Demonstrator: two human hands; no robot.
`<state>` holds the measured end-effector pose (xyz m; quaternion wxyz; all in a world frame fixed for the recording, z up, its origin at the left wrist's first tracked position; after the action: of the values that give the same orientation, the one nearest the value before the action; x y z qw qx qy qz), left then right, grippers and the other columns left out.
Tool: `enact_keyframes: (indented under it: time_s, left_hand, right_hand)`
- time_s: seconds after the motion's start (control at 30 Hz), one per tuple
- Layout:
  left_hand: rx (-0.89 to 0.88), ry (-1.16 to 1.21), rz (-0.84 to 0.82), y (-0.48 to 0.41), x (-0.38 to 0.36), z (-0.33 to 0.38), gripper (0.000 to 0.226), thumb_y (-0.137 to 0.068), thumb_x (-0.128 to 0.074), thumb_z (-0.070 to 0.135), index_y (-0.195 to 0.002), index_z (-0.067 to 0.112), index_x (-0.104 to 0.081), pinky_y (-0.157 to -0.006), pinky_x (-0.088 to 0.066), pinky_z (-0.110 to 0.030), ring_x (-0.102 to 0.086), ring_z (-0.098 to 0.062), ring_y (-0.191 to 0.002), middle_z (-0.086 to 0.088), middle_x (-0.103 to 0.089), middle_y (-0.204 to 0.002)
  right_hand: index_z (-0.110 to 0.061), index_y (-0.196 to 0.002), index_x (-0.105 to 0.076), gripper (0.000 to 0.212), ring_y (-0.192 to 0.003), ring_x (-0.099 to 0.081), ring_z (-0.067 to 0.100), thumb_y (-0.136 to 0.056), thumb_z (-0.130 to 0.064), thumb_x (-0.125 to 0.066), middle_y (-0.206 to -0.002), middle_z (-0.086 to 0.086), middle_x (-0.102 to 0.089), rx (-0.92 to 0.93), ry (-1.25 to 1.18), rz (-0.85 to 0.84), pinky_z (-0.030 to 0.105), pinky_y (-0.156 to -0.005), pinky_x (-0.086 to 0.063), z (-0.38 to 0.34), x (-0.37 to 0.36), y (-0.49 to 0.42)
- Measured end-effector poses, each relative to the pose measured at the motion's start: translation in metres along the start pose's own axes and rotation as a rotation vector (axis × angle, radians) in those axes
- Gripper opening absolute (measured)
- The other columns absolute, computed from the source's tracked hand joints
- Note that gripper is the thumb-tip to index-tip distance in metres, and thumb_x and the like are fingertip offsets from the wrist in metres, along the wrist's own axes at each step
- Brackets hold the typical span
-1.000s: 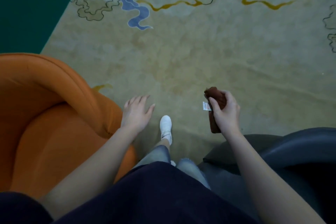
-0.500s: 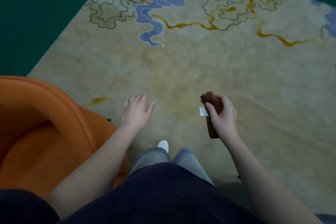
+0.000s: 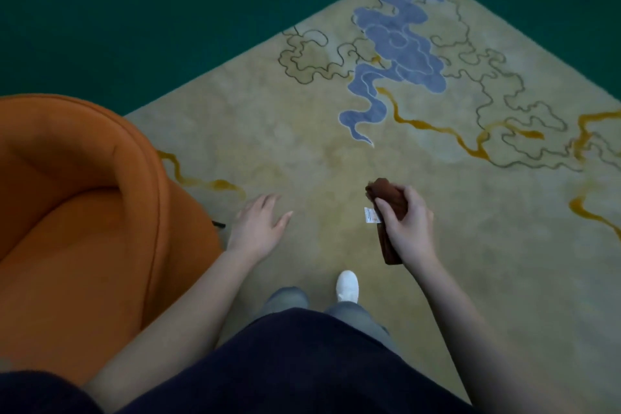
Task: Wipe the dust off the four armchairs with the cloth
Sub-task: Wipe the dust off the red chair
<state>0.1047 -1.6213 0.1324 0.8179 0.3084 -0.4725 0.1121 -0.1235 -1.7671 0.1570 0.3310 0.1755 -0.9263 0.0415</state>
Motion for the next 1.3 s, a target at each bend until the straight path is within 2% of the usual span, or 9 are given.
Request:
enact_keyframes:
  time_s: [0.17, 0.33, 0.4, 0.53, 0.63, 0.77, 0.97, 1.07, 1.3]
  left_hand:
    - [0.085, 0.012, 0.026, -0.022, 0.001, 0.039, 0.059, -0.101, -0.042, 0.049, -0.151, 0.017, -0.034, -0.112, -0.025, -0.036, -0.032, -0.023, -0.143, -0.004, -0.036, -0.156]
    - [0.161, 0.041, 0.083, -0.039, 0.010, 0.056, 0.060, -0.101, -0.042, 0.050, -0.151, 0.018, -0.035, -0.113, -0.024, -0.037, -0.031, -0.022, -0.144, -0.004, -0.035, -0.156]
    - [0.193, 0.044, 0.093, -0.047, 0.013, 0.053, 0.059, -0.101, -0.042, 0.051, -0.150, 0.018, -0.037, -0.113, -0.024, -0.038, -0.032, -0.022, -0.143, -0.004, -0.037, -0.155]
    - [0.265, 0.072, 0.140, -0.063, 0.025, 0.034, 0.057, -0.100, -0.042, 0.050, -0.147, 0.016, -0.042, -0.112, -0.027, -0.039, -0.035, -0.022, -0.141, -0.003, -0.042, -0.152]
    - [0.310, 0.089, 0.153, -0.082, 0.036, 0.016, 0.057, -0.101, -0.041, 0.050, -0.146, 0.016, -0.043, -0.112, -0.028, -0.039, -0.037, -0.023, -0.139, -0.003, -0.043, -0.151]
    - [0.333, 0.118, 0.170, -0.124, 0.055, -0.012, 0.056, -0.101, -0.041, 0.051, -0.146, 0.017, -0.043, -0.112, -0.025, -0.037, -0.034, -0.021, -0.141, -0.002, -0.040, -0.153]
    - [0.360, 0.207, 0.201, -0.187, 0.098, -0.051, 0.057, -0.101, -0.039, 0.051, -0.146, 0.015, -0.043, -0.114, -0.024, -0.040, -0.033, -0.021, -0.142, -0.002, -0.039, -0.153]
    - [0.368, 0.217, 0.221, -0.209, 0.120, -0.069, 0.057, -0.101, -0.040, 0.049, -0.146, 0.014, -0.044, -0.113, -0.024, -0.038, -0.033, -0.022, -0.141, -0.003, -0.039, -0.153]
    - [0.496, 0.254, 0.297, -0.230, 0.151, -0.117, 0.053, -0.100, -0.044, 0.047, -0.142, 0.014, -0.049, -0.109, -0.027, -0.037, -0.037, -0.024, -0.139, -0.004, -0.044, -0.149]
  right_hand:
    - [-0.012, -0.110, -0.063, 0.022, -0.102, -0.061, 0.024, -0.090, -0.020, -0.068, -0.104, 0.005, -0.068, 0.056, 0.004, -0.035, 0.027, -0.085, -0.041, 0.013, 0.033, -0.059]
    - [-0.013, -0.110, -0.063, 0.022, -0.103, -0.061, 0.026, -0.090, -0.019, -0.068, -0.105, 0.005, -0.067, 0.095, -0.015, -0.113, 0.038, -0.091, -0.047, 0.010, 0.031, -0.105]
    - [-0.014, -0.110, -0.063, 0.021, -0.103, -0.061, 0.025, -0.090, -0.018, -0.068, -0.105, 0.005, -0.067, 0.127, -0.028, -0.147, 0.037, -0.090, -0.047, 0.002, 0.022, -0.120]
    - [-0.013, -0.110, -0.063, 0.021, -0.101, -0.060, 0.022, -0.090, -0.017, -0.069, -0.104, 0.002, -0.067, 0.201, -0.008, -0.230, 0.026, -0.085, -0.041, -0.022, -0.009, -0.151]
    - [-0.013, -0.110, -0.063, 0.022, -0.101, -0.060, 0.023, -0.090, -0.020, -0.068, -0.104, 0.002, -0.067, 0.221, 0.019, -0.278, 0.028, -0.085, -0.043, -0.040, -0.035, -0.179]
    - [-0.012, -0.111, -0.062, 0.023, -0.099, -0.060, 0.021, -0.090, -0.021, -0.068, -0.105, 0.003, -0.066, 0.240, 0.053, -0.275, 0.023, -0.082, -0.038, -0.069, -0.065, -0.219]
    - [-0.013, -0.112, -0.062, 0.023, -0.099, -0.059, 0.021, -0.091, -0.021, -0.068, -0.106, 0.002, -0.065, 0.271, 0.113, -0.298, 0.037, -0.088, -0.048, -0.118, -0.110, -0.274]
    - [-0.014, -0.114, -0.061, 0.025, -0.103, -0.059, 0.021, -0.091, -0.021, -0.067, -0.108, 0.002, -0.065, 0.279, 0.109, -0.302, 0.038, -0.090, -0.049, -0.141, -0.131, -0.296]
    - [-0.016, -0.115, -0.062, 0.026, -0.100, -0.061, 0.020, -0.091, -0.025, -0.067, -0.105, 0.000, -0.067, 0.320, 0.148, -0.408, 0.036, -0.085, -0.050, -0.180, -0.190, -0.337]
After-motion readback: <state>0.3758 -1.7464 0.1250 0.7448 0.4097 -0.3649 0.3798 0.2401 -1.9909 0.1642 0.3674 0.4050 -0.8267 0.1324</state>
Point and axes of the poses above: each hand's wrist, its own y-axis away from the middle knuckle, its own x-axis out of the back of the hand, z = x × y, the point moved 6 cm from there along -y, towards the middle knuckle
